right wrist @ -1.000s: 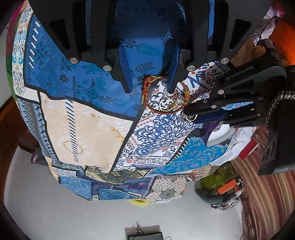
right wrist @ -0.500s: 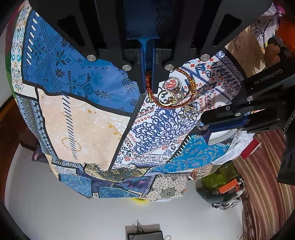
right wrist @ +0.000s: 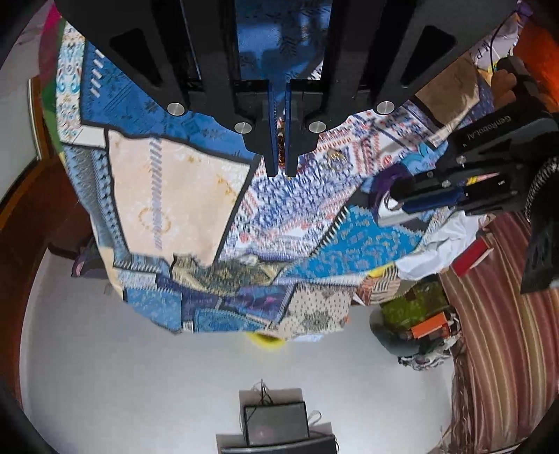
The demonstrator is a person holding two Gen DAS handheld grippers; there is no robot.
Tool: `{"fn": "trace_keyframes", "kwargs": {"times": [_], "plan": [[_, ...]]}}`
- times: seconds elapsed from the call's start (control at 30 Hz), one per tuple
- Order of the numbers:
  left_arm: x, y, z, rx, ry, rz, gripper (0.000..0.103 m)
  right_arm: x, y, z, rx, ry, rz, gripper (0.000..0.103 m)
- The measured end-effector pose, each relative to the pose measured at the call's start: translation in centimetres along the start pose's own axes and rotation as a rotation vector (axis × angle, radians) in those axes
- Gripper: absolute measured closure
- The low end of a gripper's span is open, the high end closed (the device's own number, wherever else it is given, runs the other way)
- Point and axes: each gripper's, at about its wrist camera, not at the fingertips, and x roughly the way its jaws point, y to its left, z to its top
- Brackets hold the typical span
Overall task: Organize jewelry
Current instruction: 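Grasp the orange beaded bracelet with the right tool while the left tool grasps a silver ring, then carry both items into the purple heart tin and open both tools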
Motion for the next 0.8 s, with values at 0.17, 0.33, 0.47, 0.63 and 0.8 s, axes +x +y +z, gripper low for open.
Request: {"fn": "trace_keyframes", "kwargs": {"times": [0.17, 0.33, 0.47, 0.63, 0.8], "plan": [[-1.6, 1.2, -0.2, -0.018, -0.029, 0.016, 0.084, -0.8, 1.4, 1.0, -0.025, -0.034, -0.004, 0.100], [-2.7, 2.6, -0.6, -0.044, -0.040, 0.030, 0.084, -1.3, 2.7, 1.8, -0.054, -0.057, -0.005, 0.100], [-3.1, 3.3, -1.2, -0.050, -0.035, 0.038, 0.084, -0.5, 2.0, 1.5, -0.011, -0.015, -0.006, 0.098], [-3.0, 3.8, -1.9, -0.061, -0.026, 0.042, 0.084, 1.0, 0.4, -0.2, 0.030, 0.080, -0.037, 0.073], [-2.5, 4.1, -2.6, -0.077, -0.009, 0.039, 0.084, 3.2, -1.0, -1.9, 0.049, 0.166, -0.067, 0.073]]}}
